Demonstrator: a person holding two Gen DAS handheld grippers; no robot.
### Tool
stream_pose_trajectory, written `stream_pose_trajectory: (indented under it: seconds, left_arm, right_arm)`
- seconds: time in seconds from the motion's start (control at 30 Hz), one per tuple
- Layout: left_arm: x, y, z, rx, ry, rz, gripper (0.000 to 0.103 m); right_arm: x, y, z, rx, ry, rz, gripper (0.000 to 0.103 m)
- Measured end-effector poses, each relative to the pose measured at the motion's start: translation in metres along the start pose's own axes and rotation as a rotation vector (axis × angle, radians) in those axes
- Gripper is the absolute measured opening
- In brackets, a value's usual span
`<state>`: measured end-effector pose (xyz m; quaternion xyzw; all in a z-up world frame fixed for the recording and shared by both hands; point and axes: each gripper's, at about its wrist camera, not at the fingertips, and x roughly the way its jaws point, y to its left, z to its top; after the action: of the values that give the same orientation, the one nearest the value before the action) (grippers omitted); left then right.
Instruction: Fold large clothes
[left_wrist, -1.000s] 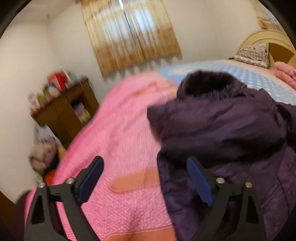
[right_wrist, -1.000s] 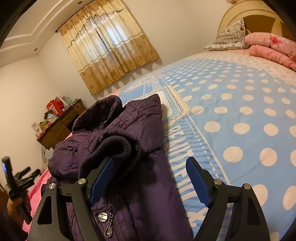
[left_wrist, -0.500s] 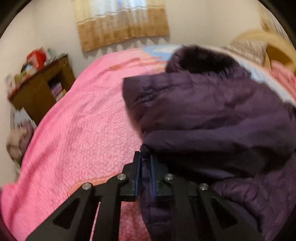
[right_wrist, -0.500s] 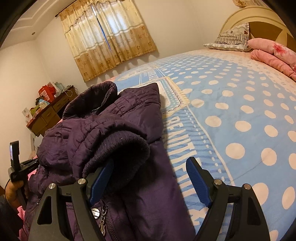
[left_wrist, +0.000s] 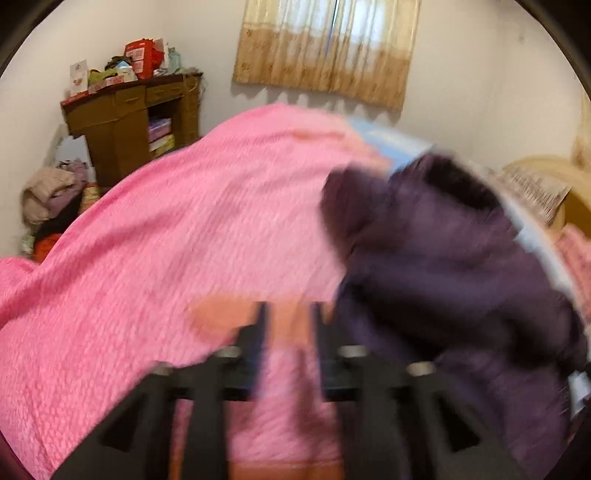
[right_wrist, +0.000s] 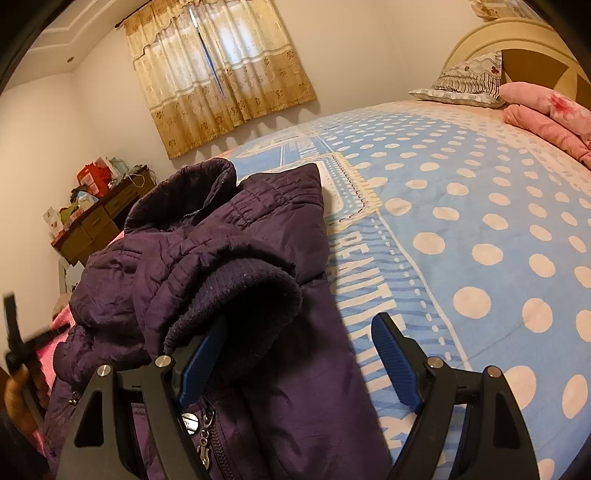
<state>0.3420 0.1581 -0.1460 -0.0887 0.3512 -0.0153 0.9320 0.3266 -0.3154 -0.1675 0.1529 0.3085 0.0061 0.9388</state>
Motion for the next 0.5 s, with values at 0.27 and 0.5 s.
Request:
stream_pose_trajectory:
  seconds: [0.27,0.5]
  left_arm:
    - [0.016,-0.054,0.042,0.095,-0.053,-0.089,0.090]
    - [0.053,-0.072,0.038,0.123,0.090,-0.166,0.046]
  right_arm:
    - [0.000,0.002,-0.001,-0.004,0.003,-0.006,0.081]
    - [0.002,0.004,-0.001,-0.010,0.010,-0.012,0.081]
